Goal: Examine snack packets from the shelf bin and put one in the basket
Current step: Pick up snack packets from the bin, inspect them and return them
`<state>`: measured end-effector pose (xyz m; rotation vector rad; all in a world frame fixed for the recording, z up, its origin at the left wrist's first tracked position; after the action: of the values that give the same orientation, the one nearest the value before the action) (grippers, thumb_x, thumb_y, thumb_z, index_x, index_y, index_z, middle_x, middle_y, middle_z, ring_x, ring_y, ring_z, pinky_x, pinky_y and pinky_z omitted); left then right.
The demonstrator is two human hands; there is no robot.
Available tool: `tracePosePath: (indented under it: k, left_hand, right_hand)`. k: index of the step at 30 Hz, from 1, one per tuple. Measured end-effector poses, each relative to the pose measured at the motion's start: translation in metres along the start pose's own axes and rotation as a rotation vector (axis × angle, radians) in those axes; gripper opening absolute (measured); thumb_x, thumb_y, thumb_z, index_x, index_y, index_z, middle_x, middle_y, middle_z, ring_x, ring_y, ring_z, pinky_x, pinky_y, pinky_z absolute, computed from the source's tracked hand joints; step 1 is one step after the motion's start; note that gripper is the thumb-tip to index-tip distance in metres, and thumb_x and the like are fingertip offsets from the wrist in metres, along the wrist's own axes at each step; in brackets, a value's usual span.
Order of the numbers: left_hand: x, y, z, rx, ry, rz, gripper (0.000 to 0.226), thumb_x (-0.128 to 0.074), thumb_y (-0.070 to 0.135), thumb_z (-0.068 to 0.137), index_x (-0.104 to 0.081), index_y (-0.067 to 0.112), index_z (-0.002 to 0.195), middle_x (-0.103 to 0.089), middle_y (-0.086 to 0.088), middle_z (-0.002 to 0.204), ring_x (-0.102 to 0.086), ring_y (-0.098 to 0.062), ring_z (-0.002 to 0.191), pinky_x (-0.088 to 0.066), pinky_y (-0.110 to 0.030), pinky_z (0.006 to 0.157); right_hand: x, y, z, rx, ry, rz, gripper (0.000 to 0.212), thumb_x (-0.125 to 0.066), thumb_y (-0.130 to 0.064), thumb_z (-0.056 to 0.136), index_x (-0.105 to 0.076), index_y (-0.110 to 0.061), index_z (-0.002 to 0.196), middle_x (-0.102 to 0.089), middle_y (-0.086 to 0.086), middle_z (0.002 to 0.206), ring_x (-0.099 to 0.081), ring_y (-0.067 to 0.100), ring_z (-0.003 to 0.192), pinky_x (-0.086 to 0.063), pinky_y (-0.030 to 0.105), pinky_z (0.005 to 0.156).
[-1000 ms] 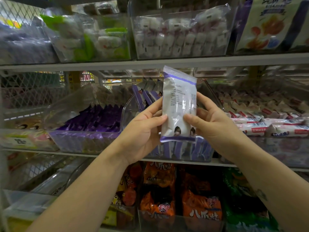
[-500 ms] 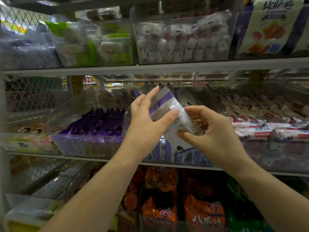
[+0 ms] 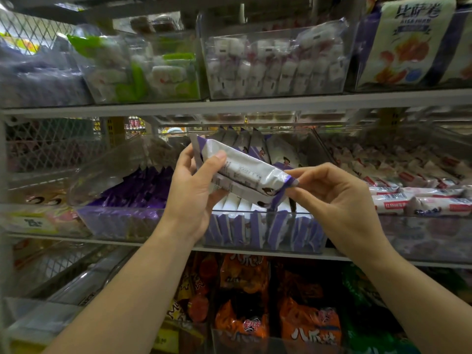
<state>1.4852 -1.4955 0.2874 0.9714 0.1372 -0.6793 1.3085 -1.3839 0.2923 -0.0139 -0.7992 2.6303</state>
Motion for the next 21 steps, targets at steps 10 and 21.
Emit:
tracePosePath:
  k: [10,21]
  left_hand:
    - [0.000,-0.003,0.001,-0.047,0.047,0.075,0.094,-0.077,0.041,0.064,-0.033,0.033,0.147,-0.061,0.001,0.128,-0.067,-0.011,0.105,-0.058,-0.034,0.080]
    - [-0.041,-0.027,0.000,-0.034,-0.097,0.145,0.087,-0.060,0.025,0.082,-0.012,0.033,0.155,-0.040,-0.003,0.152,-0.052,-0.015,0.129,-0.048,-0.038,0.103]
  right_hand:
    - [-0.004,0.004,0.002,-0.086,-0.038,0.020,0.013,-0.063,-0.025,0.075,-0.062,-0.014,0.083,-0.073,0.009,0.091,-0.071,0.025,0.088,-0.060,0.034,0.077]
    - [-0.015,-0.001,0.015,-0.090,-0.011,0.080,0.020,-0.062,-0.009,0.091,-0.061,-0.025,0.103,-0.074,0.002,0.096,-0.072,0.015,0.089,-0.060,0.026,0.069]
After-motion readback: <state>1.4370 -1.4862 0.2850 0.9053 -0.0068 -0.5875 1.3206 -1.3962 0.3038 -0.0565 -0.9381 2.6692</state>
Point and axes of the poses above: each hand's wrist, its own z-axis towards the middle knuckle, its own x-axis out of the back of the hand, y = z × x, the point moved 7 cm from there along z, towards the middle knuckle
